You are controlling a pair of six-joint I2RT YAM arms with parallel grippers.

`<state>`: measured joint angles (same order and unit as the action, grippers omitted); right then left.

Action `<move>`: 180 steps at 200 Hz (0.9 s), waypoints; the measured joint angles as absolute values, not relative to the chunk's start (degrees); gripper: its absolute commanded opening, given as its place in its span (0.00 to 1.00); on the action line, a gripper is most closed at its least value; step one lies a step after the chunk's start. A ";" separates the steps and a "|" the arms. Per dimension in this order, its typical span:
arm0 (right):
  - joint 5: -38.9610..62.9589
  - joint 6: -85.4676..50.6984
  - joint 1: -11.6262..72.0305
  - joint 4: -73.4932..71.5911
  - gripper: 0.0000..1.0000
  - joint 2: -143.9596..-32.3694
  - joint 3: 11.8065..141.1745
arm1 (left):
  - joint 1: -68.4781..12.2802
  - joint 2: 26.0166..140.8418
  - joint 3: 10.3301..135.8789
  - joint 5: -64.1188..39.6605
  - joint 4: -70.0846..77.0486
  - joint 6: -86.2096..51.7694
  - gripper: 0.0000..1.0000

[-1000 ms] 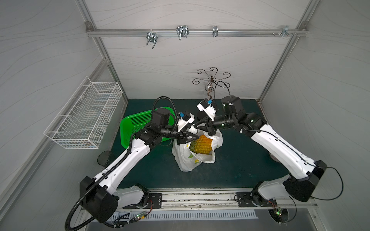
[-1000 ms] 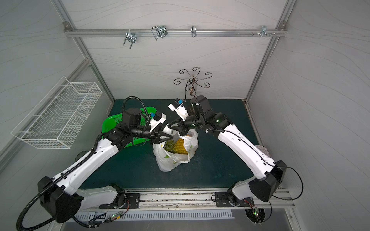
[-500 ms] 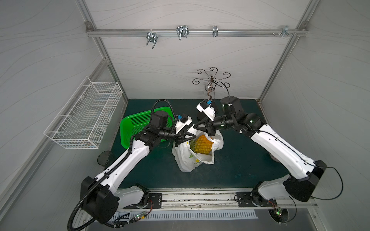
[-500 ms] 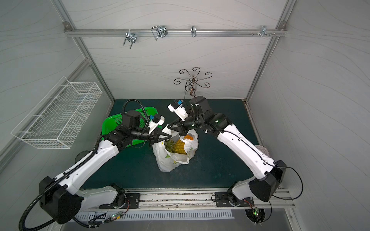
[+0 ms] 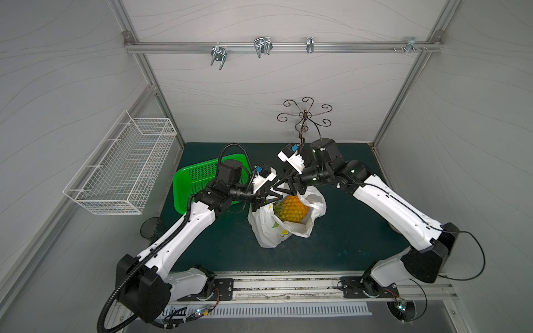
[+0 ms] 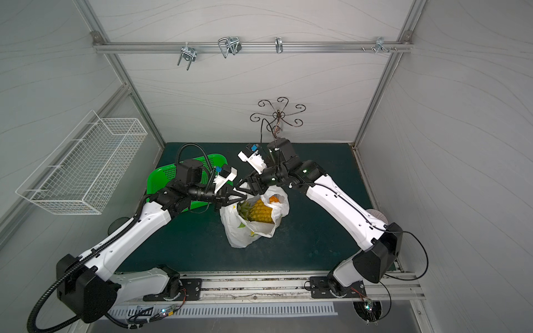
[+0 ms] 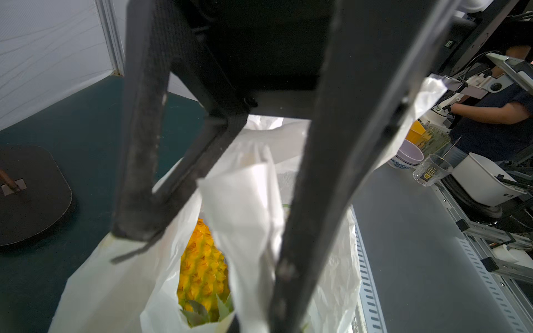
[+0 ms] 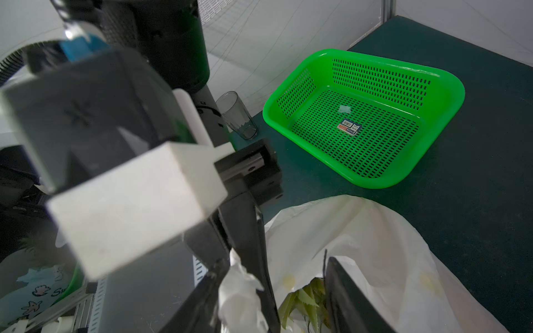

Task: Place the pineapple into a plastic bag & tie a knot
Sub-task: Cross the plastic bag at the center of the board.

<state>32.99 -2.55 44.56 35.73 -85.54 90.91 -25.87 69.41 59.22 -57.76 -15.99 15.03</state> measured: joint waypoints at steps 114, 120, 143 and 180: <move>33.93 -2.17 44.95 35.22 0.00 -85.89 91.20 | -25.87 66.74 58.46 -53.93 -15.31 14.66 0.58; 33.65 -2.17 44.95 35.11 0.00 -85.89 91.20 | -25.87 65.28 57.67 -52.97 -14.85 14.44 0.59; 32.80 -2.17 44.95 34.81 0.00 -85.89 91.20 | -25.89 57.47 52.36 -49.19 -10.94 13.02 0.60; 31.92 -2.37 45.04 34.48 0.00 -85.89 91.22 | -30.28 48.05 47.66 -41.54 -6.37 12.38 0.61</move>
<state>31.92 -2.37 45.04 34.48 -85.89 91.22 -30.28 48.05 47.66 -41.54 -6.37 12.38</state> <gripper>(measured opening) 0.050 0.608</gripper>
